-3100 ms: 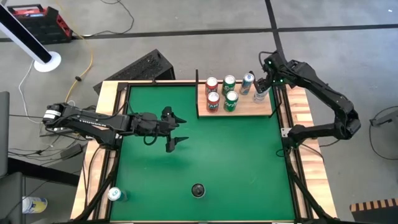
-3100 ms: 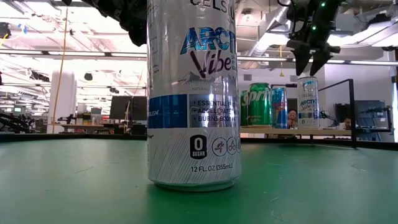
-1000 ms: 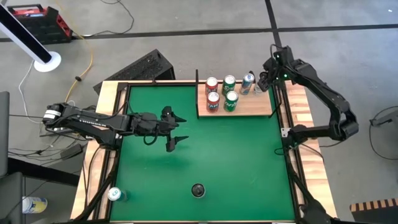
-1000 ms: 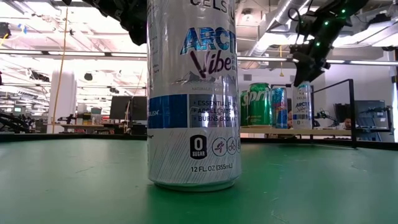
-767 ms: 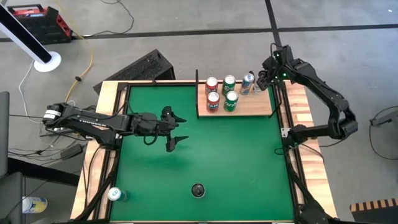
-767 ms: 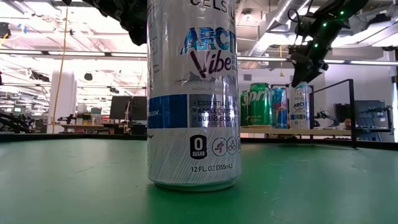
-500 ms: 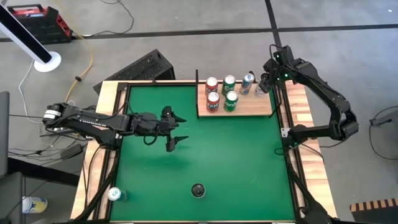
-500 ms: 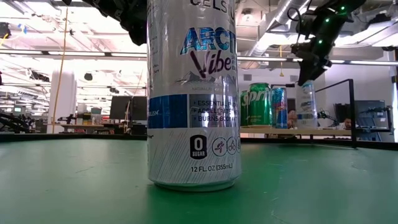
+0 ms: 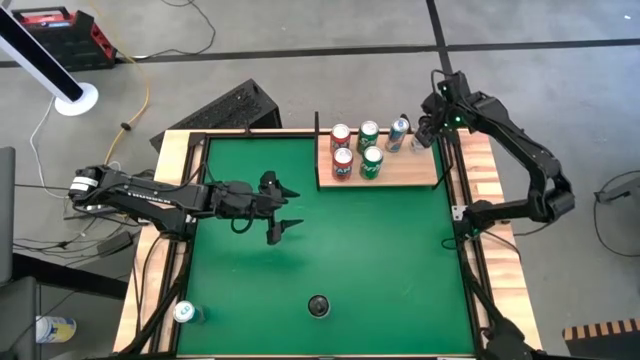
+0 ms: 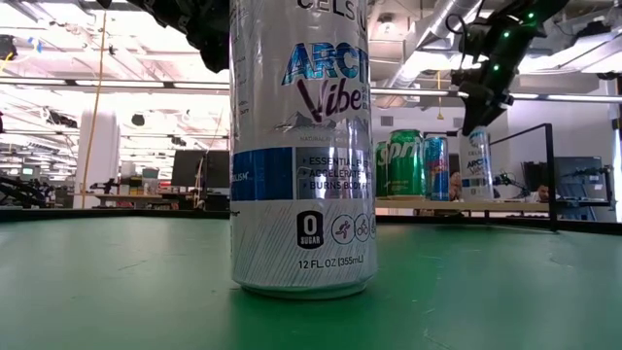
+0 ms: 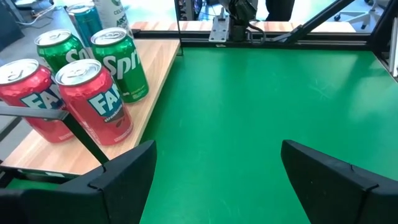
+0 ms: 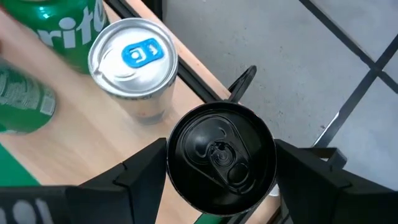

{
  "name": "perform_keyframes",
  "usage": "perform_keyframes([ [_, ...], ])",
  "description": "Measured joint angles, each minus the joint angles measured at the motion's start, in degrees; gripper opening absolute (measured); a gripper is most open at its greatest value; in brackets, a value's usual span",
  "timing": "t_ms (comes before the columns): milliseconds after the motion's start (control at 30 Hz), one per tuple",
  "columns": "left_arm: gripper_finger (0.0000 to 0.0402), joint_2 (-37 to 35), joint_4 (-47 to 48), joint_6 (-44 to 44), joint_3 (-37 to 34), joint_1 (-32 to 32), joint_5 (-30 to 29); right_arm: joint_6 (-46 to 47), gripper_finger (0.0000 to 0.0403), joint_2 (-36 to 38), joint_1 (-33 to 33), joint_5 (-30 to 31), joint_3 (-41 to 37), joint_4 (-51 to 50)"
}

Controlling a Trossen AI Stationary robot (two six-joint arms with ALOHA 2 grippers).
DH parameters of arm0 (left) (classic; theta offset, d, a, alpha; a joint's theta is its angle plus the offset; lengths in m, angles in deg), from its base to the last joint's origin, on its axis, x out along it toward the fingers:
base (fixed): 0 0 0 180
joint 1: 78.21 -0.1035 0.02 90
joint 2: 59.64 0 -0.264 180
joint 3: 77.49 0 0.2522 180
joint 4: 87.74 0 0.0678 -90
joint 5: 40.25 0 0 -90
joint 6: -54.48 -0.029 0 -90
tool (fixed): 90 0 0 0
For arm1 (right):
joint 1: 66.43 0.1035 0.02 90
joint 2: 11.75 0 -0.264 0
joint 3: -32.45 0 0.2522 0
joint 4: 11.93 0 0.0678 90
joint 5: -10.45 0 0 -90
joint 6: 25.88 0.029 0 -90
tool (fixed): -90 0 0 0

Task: Place canned beverage on shelf
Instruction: Put the top white-blue soda can on the shelf

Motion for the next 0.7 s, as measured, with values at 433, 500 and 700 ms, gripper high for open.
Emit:
perform_keyframes([
  [433,0.0329,0.00,0.09,-0.11,0.00,0.00,-0.02,-1.07,0.0287,-0.16,-0.69,-0.02,0.00,0.86],
  [500,0.0329,0.00,0.11,-0.07,0.00,0.00,-0.02,-1.05,0.0289,-0.16,-0.69,-0.02,0.00,0.82],
  [700,0.0329,0.00,0.24,-0.07,0.00,0.01,-0.02,-1.06,0.0311,-0.16,-0.69,-0.14,0.00,0.89],
])
